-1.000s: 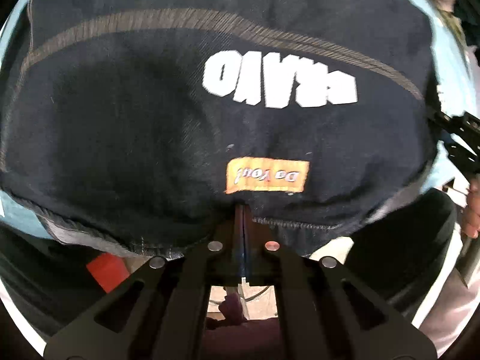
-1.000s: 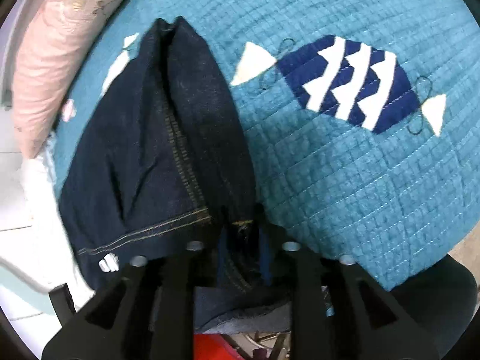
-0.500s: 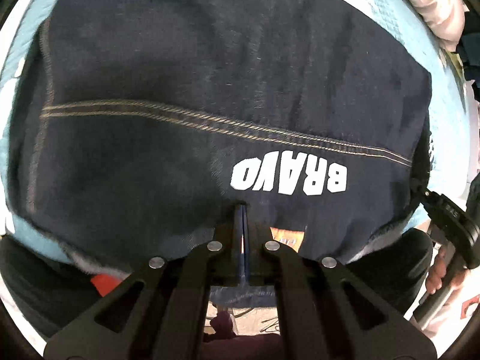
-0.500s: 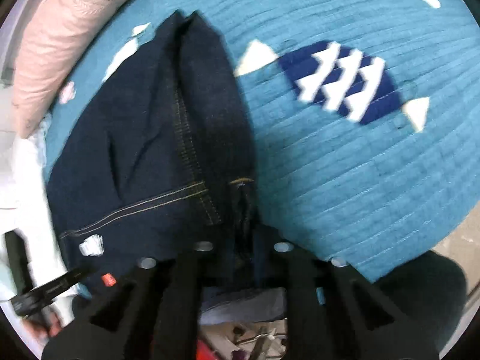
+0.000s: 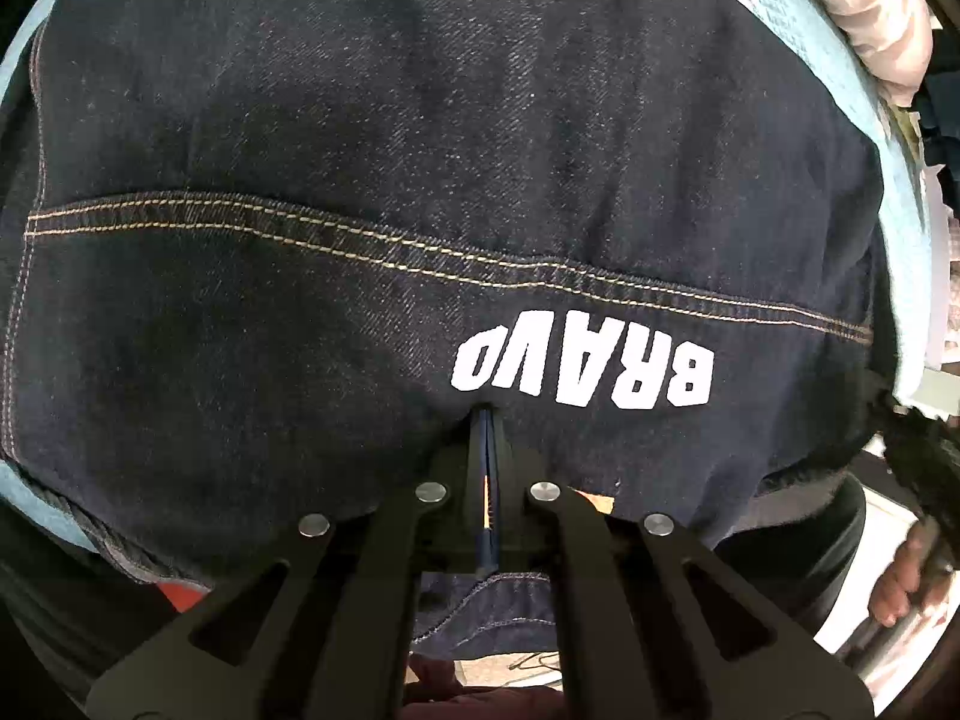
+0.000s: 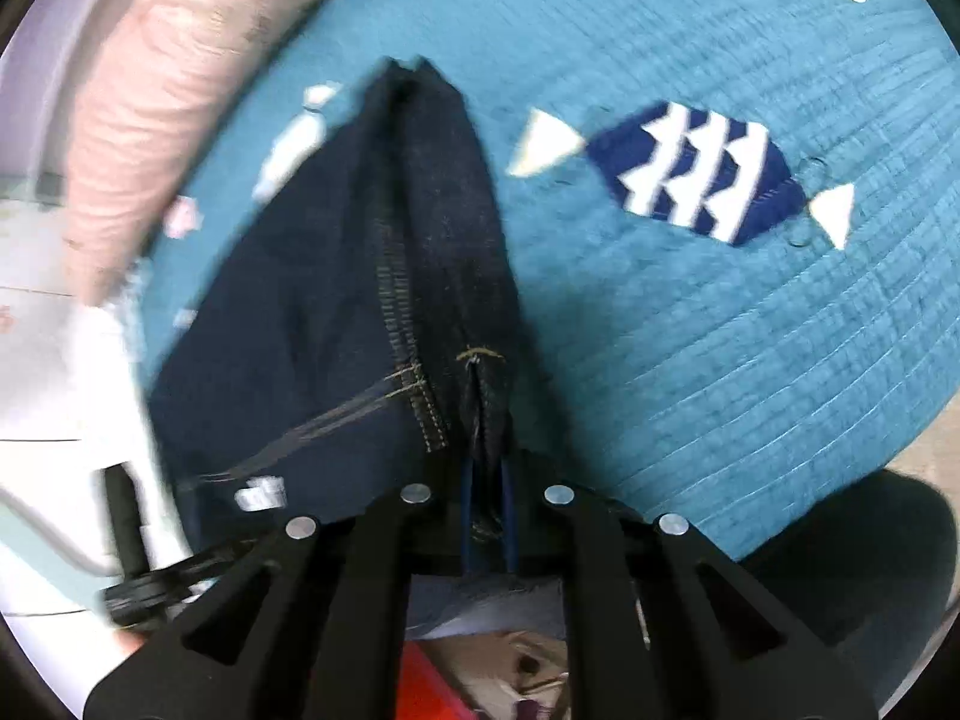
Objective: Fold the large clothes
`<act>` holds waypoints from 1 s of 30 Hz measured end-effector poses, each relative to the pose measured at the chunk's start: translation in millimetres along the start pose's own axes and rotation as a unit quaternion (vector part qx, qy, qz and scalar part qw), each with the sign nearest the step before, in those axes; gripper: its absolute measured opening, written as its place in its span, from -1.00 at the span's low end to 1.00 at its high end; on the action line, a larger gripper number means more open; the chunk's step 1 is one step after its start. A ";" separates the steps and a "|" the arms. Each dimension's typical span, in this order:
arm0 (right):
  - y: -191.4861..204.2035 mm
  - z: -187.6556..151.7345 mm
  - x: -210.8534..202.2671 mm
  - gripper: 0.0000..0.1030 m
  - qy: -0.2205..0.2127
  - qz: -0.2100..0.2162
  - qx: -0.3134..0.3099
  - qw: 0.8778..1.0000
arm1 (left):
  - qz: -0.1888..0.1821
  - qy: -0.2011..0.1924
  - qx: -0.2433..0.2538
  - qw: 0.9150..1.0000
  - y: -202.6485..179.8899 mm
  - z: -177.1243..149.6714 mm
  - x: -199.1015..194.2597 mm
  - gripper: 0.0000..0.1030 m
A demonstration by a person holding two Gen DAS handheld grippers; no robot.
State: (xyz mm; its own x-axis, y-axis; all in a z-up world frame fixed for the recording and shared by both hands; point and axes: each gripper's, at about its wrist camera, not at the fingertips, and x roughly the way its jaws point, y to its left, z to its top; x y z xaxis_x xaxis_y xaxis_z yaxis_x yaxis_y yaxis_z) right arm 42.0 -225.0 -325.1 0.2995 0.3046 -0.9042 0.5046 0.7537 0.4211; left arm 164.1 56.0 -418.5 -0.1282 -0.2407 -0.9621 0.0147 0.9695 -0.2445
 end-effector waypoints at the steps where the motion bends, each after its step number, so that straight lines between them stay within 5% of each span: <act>1: 4.7 -1.9 -6.5 -0.88 -0.001 0.010 -0.006 1.000 | 0.003 0.000 0.002 1.000 -4.7 -3.0 4.8 -0.94; 17: 158.3 -31.8 -64.1 -0.90 -0.029 0.047 -0.166 0.985 | -0.046 0.001 -0.009 0.999 8.5 -4.3 -0.1 -0.94; 30: 339.0 -101.6 -6.5 -0.90 0.019 0.051 -0.345 0.937 | -0.125 -0.032 -0.030 0.991 72.0 -31.2 -38.1 -0.94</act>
State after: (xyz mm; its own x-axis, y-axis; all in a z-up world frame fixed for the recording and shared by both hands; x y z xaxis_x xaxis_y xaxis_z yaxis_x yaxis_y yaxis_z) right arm 128.8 87.7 -183.8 0.2814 0.4064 -0.8693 -0.1732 0.9125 0.3705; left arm 139.1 136.4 -395.6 -0.0573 -0.4748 -0.8782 -0.0695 0.8794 -0.4709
